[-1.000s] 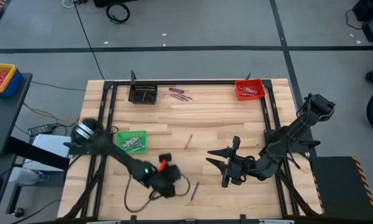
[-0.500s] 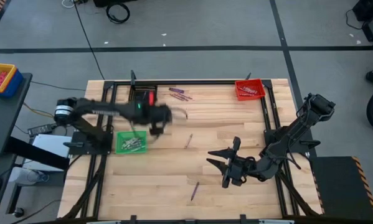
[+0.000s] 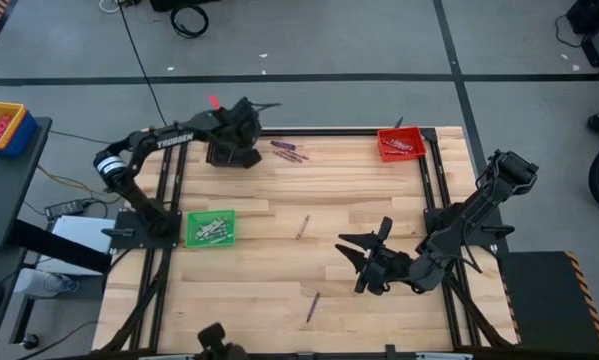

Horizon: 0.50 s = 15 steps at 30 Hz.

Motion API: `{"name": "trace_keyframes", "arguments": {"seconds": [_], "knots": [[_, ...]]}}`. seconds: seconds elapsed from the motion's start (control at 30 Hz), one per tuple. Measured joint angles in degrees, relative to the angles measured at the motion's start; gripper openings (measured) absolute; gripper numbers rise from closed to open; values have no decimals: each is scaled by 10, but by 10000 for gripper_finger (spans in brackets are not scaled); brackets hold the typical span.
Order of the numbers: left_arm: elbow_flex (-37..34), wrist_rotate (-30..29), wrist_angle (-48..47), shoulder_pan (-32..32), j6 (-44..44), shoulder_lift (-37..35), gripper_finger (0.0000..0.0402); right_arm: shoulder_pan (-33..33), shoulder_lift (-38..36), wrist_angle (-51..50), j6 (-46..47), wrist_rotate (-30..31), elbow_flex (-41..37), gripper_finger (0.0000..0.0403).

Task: Sort crayons
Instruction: Put the violet crayon into the black bin

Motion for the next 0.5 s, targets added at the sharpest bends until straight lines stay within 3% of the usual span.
{"name": "trace_keyframes", "arguments": {"seconds": [0.2, 0.4, 0.5], "knots": [[-49, 10, 33, 42, 2, 39, 36, 0, 0, -18, 0, 29, 0, 123], [-162, 60, 173, 66, -19, 40, 36, -1, 0, -28, 0, 30, 0, 123], [-180, 61, 215, 79, -40, 39, 36, -6, 0, -29, 0, 28, 0, 123]]}}
